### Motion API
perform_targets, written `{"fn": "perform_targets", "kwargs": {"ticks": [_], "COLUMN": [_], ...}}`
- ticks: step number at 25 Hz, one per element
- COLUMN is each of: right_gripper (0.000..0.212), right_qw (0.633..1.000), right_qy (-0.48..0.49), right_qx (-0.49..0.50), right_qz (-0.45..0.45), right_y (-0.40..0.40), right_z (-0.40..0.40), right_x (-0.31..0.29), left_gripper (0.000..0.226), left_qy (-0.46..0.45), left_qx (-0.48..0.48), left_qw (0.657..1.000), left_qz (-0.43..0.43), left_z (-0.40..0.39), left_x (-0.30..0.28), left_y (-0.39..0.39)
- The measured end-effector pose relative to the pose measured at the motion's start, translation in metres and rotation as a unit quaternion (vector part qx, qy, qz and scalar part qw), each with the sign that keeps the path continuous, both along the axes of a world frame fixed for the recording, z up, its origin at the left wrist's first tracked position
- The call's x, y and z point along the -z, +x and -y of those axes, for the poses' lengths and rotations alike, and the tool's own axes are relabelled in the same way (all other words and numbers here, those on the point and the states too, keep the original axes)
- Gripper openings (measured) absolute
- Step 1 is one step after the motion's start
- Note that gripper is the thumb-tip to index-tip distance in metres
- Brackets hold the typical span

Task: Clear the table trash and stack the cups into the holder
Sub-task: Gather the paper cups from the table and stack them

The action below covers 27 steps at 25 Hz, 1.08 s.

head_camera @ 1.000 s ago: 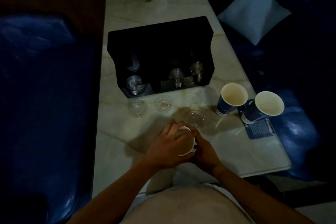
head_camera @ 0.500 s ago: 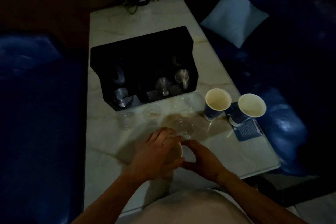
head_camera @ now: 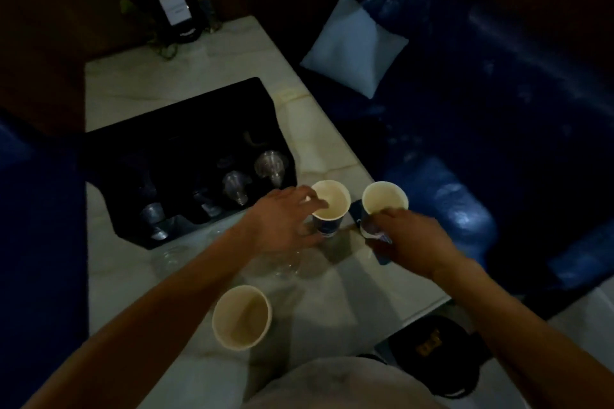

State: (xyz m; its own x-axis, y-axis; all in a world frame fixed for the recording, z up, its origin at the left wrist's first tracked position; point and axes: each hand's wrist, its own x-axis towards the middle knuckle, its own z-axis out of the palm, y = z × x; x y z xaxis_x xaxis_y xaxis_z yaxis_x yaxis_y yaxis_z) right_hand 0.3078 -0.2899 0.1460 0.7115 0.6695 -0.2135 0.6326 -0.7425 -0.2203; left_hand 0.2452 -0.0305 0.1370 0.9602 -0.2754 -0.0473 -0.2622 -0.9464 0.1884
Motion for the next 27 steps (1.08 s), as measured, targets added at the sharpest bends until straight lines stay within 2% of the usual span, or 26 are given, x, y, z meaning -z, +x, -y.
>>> {"fn": "perform_targets", "kwargs": {"ticks": [4,7,9,11,17,22,27], "right_gripper": [0.066,0.091,0.099,0.099,0.077,0.077,0.079], "right_qw": [0.998,0.999,0.999,0.999,0.997,0.995,0.997], "right_qy": [0.051,0.012,0.001,-0.002,0.054,0.082,0.069], "right_qx": [0.029,0.029,0.023,0.019,0.045,0.058,0.025], "right_qz": [0.024,-0.006,-0.025,-0.039,-0.025,-0.025,-0.026], "right_y": [0.04,0.06,0.066,0.069,0.061,0.05,0.03], "right_z": [0.007,0.005,0.0,-0.004,-0.003,-0.001,-0.002], "right_x": [0.011,0.03,0.043,0.055,0.071,0.073,0.074], "left_gripper": [0.073,0.082,0.089,0.092,0.082,0.075,0.076], "left_qy": [0.011,-0.004,-0.006,-0.006,-0.036,-0.071,-0.12], "left_qx": [-0.014,-0.035,-0.057,-0.069,-0.1,-0.168,-0.218], "left_qw": [1.0,0.999,0.998,0.996,0.993,0.983,0.968], "left_qz": [0.009,-0.006,-0.032,-0.046,-0.044,-0.03,-0.038], "left_z": [0.01,0.018,0.022,0.025,0.032,0.047,0.043], "left_x": [0.019,0.037,0.048,0.056,0.068,0.071,0.057], "left_y": [0.043,0.055,0.056,0.057,0.05,0.043,0.028]}}
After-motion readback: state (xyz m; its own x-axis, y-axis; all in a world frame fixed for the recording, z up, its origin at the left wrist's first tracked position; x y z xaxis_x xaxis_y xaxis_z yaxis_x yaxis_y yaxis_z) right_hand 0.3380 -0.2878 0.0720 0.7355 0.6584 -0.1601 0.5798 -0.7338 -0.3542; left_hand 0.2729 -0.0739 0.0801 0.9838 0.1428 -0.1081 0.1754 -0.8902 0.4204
